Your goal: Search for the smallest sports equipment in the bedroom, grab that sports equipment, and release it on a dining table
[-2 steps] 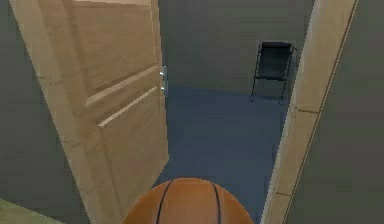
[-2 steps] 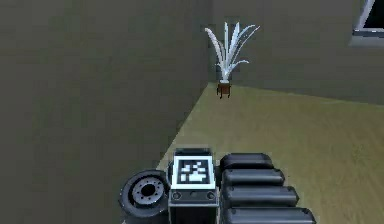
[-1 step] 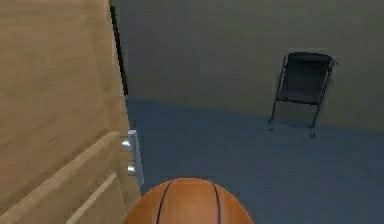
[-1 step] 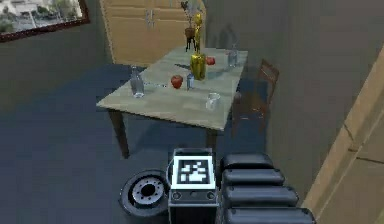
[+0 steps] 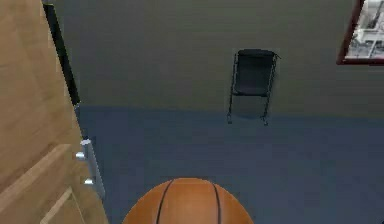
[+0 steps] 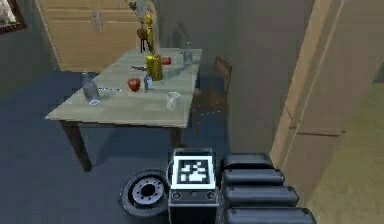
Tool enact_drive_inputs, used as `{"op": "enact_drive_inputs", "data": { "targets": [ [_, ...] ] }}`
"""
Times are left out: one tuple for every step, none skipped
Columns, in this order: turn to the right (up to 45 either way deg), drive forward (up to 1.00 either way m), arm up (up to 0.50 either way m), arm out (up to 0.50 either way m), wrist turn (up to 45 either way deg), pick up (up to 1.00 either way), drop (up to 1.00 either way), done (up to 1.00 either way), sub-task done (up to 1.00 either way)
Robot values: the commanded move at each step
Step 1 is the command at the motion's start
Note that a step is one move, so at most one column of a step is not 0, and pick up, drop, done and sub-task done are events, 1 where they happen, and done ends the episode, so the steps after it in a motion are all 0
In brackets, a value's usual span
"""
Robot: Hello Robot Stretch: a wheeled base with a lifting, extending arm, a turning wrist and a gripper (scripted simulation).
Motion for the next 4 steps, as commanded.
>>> {"op": "enact_drive_inputs", "data": {
  "targets": [
    [0.0,0.05,0.0,0.0,0.0,0.0,0.0,0.0,0.0],
    [39.0,0.0,0.0,0.0,0.0,0.0,0.0,0.0,0.0],
    [0.0,1.0,0.0,0.0,0.0,0.0,0.0,0.0,0.0],
    [6.0,0.0,0.0,0.0,0.0,0.0,0.0,0.0,0.0]
  ]
}}
